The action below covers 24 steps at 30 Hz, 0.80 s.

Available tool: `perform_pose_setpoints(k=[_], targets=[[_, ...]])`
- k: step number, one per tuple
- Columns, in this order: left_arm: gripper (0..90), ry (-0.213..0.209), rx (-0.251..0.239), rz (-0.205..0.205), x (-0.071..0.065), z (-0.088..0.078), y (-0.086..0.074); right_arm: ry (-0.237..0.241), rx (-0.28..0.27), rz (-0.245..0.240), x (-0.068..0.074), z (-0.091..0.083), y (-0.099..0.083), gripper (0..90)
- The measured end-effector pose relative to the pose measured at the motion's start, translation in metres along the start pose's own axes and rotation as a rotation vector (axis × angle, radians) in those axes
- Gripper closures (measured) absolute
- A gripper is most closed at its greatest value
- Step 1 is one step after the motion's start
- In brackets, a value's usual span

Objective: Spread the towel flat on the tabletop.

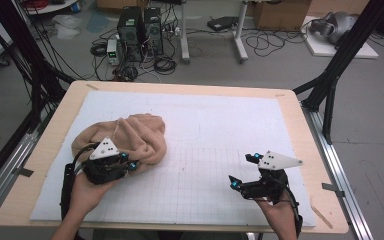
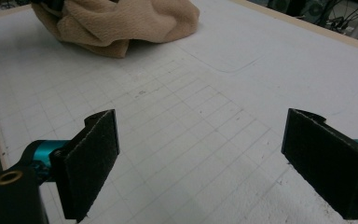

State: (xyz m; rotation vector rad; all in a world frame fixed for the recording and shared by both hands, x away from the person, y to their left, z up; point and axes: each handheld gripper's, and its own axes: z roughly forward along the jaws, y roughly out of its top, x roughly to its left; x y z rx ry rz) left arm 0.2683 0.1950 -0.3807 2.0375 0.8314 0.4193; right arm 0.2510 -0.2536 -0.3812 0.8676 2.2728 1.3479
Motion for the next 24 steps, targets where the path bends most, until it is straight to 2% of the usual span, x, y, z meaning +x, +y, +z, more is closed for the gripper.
perform_pose_setpoints(k=[5, 6, 9, 12, 15, 19, 24], targets=[[73.2, -0.043, -0.005, 0.039, -0.024, -0.004, -0.004, 0.001, 0.003, 0.001, 0.001, 0.001, 0.001, 10.1], [73.2, -0.061, -0.007, 0.055, -0.035, -0.003, -0.003, 0.001, 0.001, 0.0, 0.001, 0.001, 0.002, 10.1], [73.2, -0.084, -0.011, 0.07, -0.044, -0.002, -0.002, 0.006, 0.0, -0.007, 0.003, 0.002, 0.004, 10.1], [73.2, -0.109, -0.004, 0.109, -0.06, -0.001, -0.003, 0.009, 0.005, -0.008, 0.004, 0.003, 0.004, 10.1], [73.2, -0.116, -0.007, 0.113, -0.066, -0.004, -0.006, 0.011, 0.006, -0.01, 0.003, 0.003, 0.004, 10.1], [72.8, -0.119, 0.001, 0.119, -0.073, -0.009, -0.018, 0.015, 0.011, -0.009, 0.003, 0.004, 0.004, 10.1], [65.8, -0.149, -0.006, 0.076, -0.067, -0.012, -0.027, 0.03, 0.018, -0.013, 0.004, 0.012, 0.009, 10.1]])
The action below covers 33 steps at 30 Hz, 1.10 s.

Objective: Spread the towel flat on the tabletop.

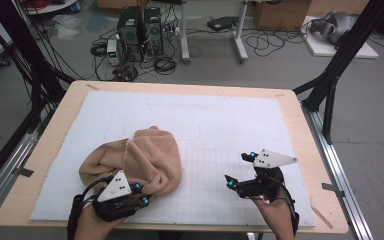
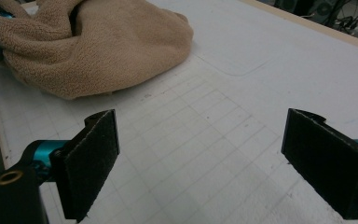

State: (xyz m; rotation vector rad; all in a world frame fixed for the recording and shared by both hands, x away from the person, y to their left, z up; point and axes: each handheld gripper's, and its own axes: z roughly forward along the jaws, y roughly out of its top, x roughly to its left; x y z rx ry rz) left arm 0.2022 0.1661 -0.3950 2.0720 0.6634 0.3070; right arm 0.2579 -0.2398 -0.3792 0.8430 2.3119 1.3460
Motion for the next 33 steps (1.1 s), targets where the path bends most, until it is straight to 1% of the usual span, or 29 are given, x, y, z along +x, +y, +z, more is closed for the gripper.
perform_pose_setpoints(k=[1, 2, 3, 4, 5, 7, 8, 9, 10, 12, 13, 14, 15, 16, 19, 20, 24, 30, 33], targets=[[59.6, -0.001, -0.004, -0.001, 0.0, -0.002, 0.0, 0.009, 0.007, -0.012, 0.001, 0.007, 0.004, 10.1], [59.6, -0.001, -0.007, 0.0, 0.0, -0.004, 0.001, 0.009, 0.007, -0.012, 0.001, 0.007, 0.004, 10.1], [54.7, 0.008, -0.017, 0.002, -0.001, -0.008, 0.003, 0.02, 0.018, -0.022, 0.001, 0.015, 0.01, 10.1], [52.8, 0.008, -0.017, 0.002, -0.001, -0.008, 0.003, 0.028, 0.025, -0.025, 0.002, 0.019, 0.012, 10.2], [50.2, 0.016, -0.028, 0.001, -0.001, -0.014, 0.005, 0.03, 0.025, -0.031, 0.002, 0.023, 0.015, 10.2], [49.2, 0.018, -0.035, 0.001, 0.0, -0.017, 0.006, 0.043, 0.034, -0.04, 0.002, 0.033, 0.02, 10.2], [49.2, 0.025, -0.041, 0.002, 0.0, -0.019, 0.007, 0.043, 0.034, -0.04, 0.002, 0.033, 0.02, 10.2], [47.2, 0.034, -0.043, 0.003, 0.001, -0.022, 0.008, 0.053, 0.047, -0.049, 0.003, 0.042, 0.025, 10.3], [47.2, 0.043, -0.044, 0.005, 0.003, -0.024, 0.009, 0.053, 0.047, -0.049, 0.003, 0.042, 0.025, 10.3], [45.1, 0.057, -0.049, 0.004, 0.006, -0.029, 0.01, 0.061, 0.043, -0.069, 0.005, 0.049, 0.03, 12.8], [43.7, 0.065, -0.052, 0.004, 0.007, -0.031, 0.011, 0.075, 0.04, -0.077, 0.006, 0.055, 0.034, 13.8], [43.7, 0.071, -0.053, 0.003, 0.009, -0.032, 0.012, 0.075, 0.04, -0.077, 0.006, 0.055, 0.034, 13.8], [42.4, 0.078, -0.055, 0.002, 0.011, -0.034, 0.013, 0.083, 0.042, -0.078, 0.006, 0.06, 0.039, 13.9], [42.4, 0.085, -0.057, 0.004, 0.012, -0.035, 0.013, 0.083, 0.042, -0.078, 0.006, 0.06, 0.039, 13.9], [41.4, 0.095, -0.063, -0.001, 0.017, -0.037, 0.016, 0.093, 0.05, -0.086, 0.008, 0.069, 0.045, 13.9], [41.4, 0.097, -0.064, -0.001, 0.018, -0.038, 0.017, 0.093, 0.05, -0.086, 0.008, 0.069, 0.045, 13.9], [39.7, 0.106, -0.062, -0.004, 0.023, -0.036, 0.018, 0.106, 0.064, -0.081, 0.01, 0.076, 0.048, 13.9], [38.9, 0.105, -0.054, -0.006, 0.025, -0.031, 0.017, 0.111, 0.069, -0.092, 0.012, 0.078, 0.048, 13.9], [38.5, 0.104, -0.054, -0.006, 0.025, -0.03, 0.018, 0.113, 0.075, -0.08, 0.011, 0.077, 0.045, 13.9]])
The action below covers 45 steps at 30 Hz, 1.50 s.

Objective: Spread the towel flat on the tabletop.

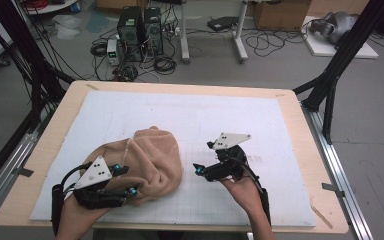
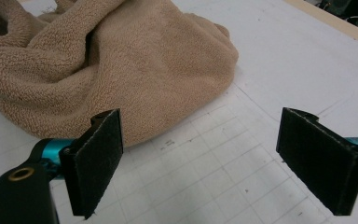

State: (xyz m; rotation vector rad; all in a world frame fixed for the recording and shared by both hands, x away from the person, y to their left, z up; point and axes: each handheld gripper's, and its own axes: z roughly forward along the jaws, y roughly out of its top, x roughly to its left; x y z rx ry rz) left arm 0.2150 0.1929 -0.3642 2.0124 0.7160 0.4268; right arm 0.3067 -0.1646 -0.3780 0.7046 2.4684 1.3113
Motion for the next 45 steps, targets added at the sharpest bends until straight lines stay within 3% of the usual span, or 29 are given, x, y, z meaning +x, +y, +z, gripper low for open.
perform_pose_setpoints(k=[8, 13, 17, 19, 20, 22, 26, 32, 36, 38, 43, 44, 45], targets=[[32.8, -0.039, 0.025, 0.012, -0.007, 0.018, 0.004, -0.014, -0.015, 0.005, -0.004, -0.008, -0.004, 13.9], [30.4, -0.079, 0.082, 0.018, -0.011, 0.044, 0.004, -0.021, -0.015, 0.009, -0.005, -0.014, -0.008, 13.9], [33.5, -0.072, 0.148, 0.02, -0.009, 0.066, -0.002, -0.027, -0.017, 0.016, -0.007, -0.019, -0.012, 13.9], [49.1, -0.088, 0.187, 0.019, -0.009, 0.075, -0.005, -0.033, -0.02, 0.022, -0.008, -0.022, -0.014, 13.9], [66.9, -0.095, 0.212, 0.025, -0.009, 0.079, -0.006, -0.035, -0.022, 0.03, -0.01, -0.025, -0.017, 13.9], [74.8, -0.079, 0.232, 0.048, -0.013, 0.085, -0.007, -0.04, -0.025, 0.036, -0.011, -0.027, -0.019, 14.0], [78.6, -0.122, 0.204, 0.019, -0.014, 0.088, -0.001, -0.05, -0.035, 0.045, -0.014, -0.033, -0.023, 14.0], [78.9, -0.205, 0.148, 0.045, -0.032, 0.09, 0.017, -0.056, -0.042, 0.049, -0.016, -0.038, -0.024, 14.3], [78.9, -0.257, 0.119, 0.065, -0.045, 0.082, 0.019, -0.037, -0.032, 0.047, -0.013, -0.031, -0.023, 15.0], [78.8, -0.261, 0.118, 0.083, -0.048, 0.073, 0.016, -0.026, -0.026, 0.038, -0.011, -0.023, -0.021, 15.3], [75.8, -0.226, 0.105, 0.084, -0.048, 0.055, 0.004, -0.006, -0.001, 0.017, -0.003, -0.001, -0.013, 17.3], [66.6, -0.225, 0.103, 0.078, -0.047, 0.052, 0.002, -0.001, 0.008, 0.003, 0.001, 0.011, -0.01, 20.8], [66.6, -0.226, 0.097, 0.07, -0.046, 0.05, 0.001, -0.001, 0.008, 0.003, 0.001, 0.011, -0.01, 20.8]])
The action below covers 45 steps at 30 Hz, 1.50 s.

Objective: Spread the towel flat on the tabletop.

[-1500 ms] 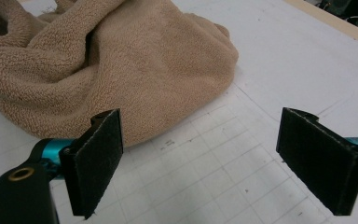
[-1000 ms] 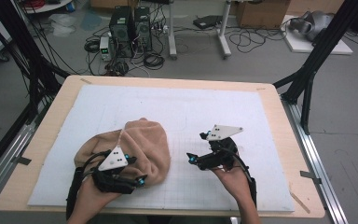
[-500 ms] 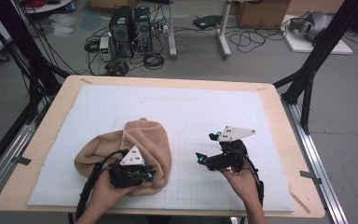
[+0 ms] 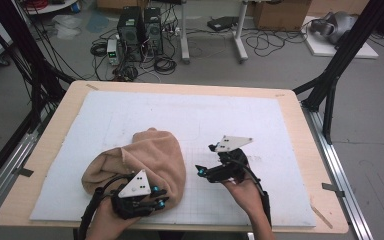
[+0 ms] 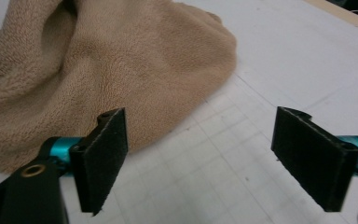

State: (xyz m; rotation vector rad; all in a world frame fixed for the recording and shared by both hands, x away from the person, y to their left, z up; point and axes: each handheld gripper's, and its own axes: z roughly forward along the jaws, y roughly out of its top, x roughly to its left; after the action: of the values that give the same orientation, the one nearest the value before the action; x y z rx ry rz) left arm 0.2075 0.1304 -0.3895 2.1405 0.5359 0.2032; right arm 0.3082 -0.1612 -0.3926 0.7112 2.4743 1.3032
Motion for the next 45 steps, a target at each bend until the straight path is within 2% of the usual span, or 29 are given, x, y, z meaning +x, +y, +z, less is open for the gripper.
perform_pose_setpoints(k=[2, 4, 6, 7, 9, 14, 16, 17, 18, 20, 21, 22, 24, 26, 28, 31, 32, 33, 34, 35, 36, 37, 38, 39, 45], targets=[[58.0, -0.002, -0.01, -0.004, 0.0, -0.004, -0.002, 0.005, 0.008, -0.02, 0.003, 0.018, 0.003, 25.7], [54.6, 0.004, -0.024, -0.008, -0.001, -0.01, -0.003, 0.009, 0.034, -0.031, 0.005, 0.031, 0.004, 28.3], [54.1, 0.013, -0.038, -0.01, 0.0, -0.015, -0.003, 0.01, 0.045, -0.037, 0.005, 0.037, 0.003, 29.7], [52.9, 0.021, -0.041, -0.008, 0.001, -0.017, -0.003, 0.021, 0.065, -0.033, 0.005, 0.049, 0.002, 32.8], [52.3, 0.031, -0.049, -0.013, 0.004, -0.022, -0.004, 0.038, 0.079, -0.024, 0.004, 0.059, 0.0, 36.1], [51.6, 0.047, -0.067, -0.02, 0.008, -0.03, -0.005, 0.057, 0.121, -0.027, 0.006, 0.075, -0.001, 43.4], [51.0, 0.051, -0.072, -0.025, 0.01, -0.032, -0.004, 0.092, 0.14, -0.014, 0.006, 0.084, -0.004, 52.5], [51.0, 0.054, -0.074, -0.025, 0.011, -0.034, -0.003, 0.092, 0.14, -0.014, 0.006, 0.084, -0.004, 52.5], [50.5, 0.056, -0.078, -0.027, 0.012, -0.035, -0.003, 0.103, 0.139, -0.003, 0.006, 0.085, -0.005, 56.8], [50.1, 0.064, -0.093, -0.039, 0.015, -0.039, -0.002, 0.138, 0.136, -0.008, 0.006, 0.085, -0.005, 69.3], [49.8, 0.066, -0.097, -0.038, 0.016, -0.04, -0.001, 0.156, 0.134, -0.024, 0.007, 0.083, -0.004, 82.3], [49.8, 0.073, -0.1, -0.042, 0.017, -0.042, -0.001, 0.156, 0.134, -0.024, 0.007, 0.083, -0.004, 82.3], [49.2, 0.085, -0.107, -0.047, 0.02, -0.045, 0.0, 0.129, 0.135, -0.033, 0.004, 0.073, -0.002, 84.5], [49.1, 0.096, -0.113, -0.049, 0.023, -0.049, 0.0, 0.124, 0.125, -0.031, 0.003, 0.067, -0.002, 84.6], [48.7, 0.111, -0.117, -0.058, 0.026, -0.051, 0.0, 0.101, 0.1, -0.04, 0.002, 0.051, -0.002, 84.7], [48.2, 0.123, -0.127, -0.069, 0.032, -0.053, 0.0, 0.076, 0.065, -0.026, 0.0, 0.02, -0.008, 84.7], [47.9, 0.127, -0.131, -0.075, 0.033, -0.053, 0.0, 0.056, 0.062, -0.025, 0.002, 0.002, -0.013, 84.7], [47.9, 0.131, -0.133, -0.079, 0.034, -0.053, 0.0, 0.056, 0.062, -0.025, 0.002, 0.002, -0.013, 84.7], [47.5, 0.134, -0.136, -0.081, 0.035, -0.053, 0.0, 0.037, 0.063, -0.024, 0.006, -0.014, -0.018, 84.8], [47.5, 0.138, -0.139, -0.083, 0.036, -0.053, 0.001, 0.037, 0.063, -0.024, 0.006, -0.014, -0.018, 84.8], [47.5, 0.144, -0.139, -0.086, 0.039, -0.052, 0.001, 0.016, 0.067, -0.031, 0.012, -0.03, -0.024, 84.7], [47.5, 0.144, -0.139, -0.086, 0.039, -0.052, 0.001, 0.016, 0.067, -0.031, 0.012, -0.03, -0.024, 84.7], [47.4, 0.148, -0.138, -0.085, 0.04, -0.051, 0.002, 0.002, 0.076, -0.034, 0.017, -0.044, -0.03, 84.8], [47.4, 0.149, -0.137, -0.085, 0.041, -0.05, 0.002, -0.003, 0.073, -0.031, 0.019, -0.051, -0.034, 84.7], [46.5, 0.154, -0.144, -0.094, 0.043, -0.049, 0.003, -0.025, 0.097, -0.015, 0.03, -0.077, -0.052, 84.7]])
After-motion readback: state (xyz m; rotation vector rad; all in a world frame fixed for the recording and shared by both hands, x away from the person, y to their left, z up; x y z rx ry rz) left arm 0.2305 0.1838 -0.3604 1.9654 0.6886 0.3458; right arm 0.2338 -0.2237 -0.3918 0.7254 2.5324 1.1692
